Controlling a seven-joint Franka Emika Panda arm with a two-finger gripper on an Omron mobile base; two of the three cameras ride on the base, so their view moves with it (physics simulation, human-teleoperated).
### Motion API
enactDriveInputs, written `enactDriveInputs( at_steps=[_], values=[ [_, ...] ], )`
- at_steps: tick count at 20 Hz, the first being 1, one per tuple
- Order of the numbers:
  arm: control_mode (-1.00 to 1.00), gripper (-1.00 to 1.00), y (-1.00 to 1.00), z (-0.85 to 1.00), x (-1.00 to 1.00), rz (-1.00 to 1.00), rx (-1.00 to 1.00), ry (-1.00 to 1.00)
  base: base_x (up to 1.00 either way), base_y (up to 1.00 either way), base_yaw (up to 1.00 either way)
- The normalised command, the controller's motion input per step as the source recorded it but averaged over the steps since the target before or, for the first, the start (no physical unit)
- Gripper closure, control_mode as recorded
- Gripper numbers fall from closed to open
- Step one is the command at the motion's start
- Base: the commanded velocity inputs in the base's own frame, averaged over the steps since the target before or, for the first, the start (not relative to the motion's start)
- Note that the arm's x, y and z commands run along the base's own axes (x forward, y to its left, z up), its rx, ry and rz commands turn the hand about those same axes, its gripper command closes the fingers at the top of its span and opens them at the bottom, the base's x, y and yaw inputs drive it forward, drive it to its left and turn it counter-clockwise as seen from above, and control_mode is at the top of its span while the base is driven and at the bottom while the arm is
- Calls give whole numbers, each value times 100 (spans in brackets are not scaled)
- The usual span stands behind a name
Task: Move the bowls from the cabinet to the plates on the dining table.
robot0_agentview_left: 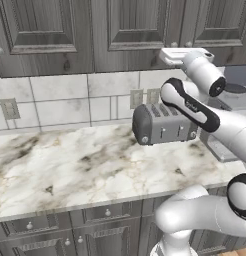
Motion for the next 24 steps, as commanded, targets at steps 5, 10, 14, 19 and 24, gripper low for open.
enactDriveInputs(
  at_steps=[5, 10, 14, 19, 24],
  values=[
    [-100, -100, 0, 0, 21, -1, 0, 0, 0, 0, 0],
    [-100, -100, -3, 0, 15, 0, 0, 0, 0, 0, 0],
    [-100, -100, -19, 0, 10, 0, 0, 0, 0, 0, 0],
    [-100, -100, -12, 0, 5, 0, 0, 0, 0, 0, 0],
    [-100, -100, 0, -1, 1, 0, 0, 0, 0, 0, 0]
  ],
)
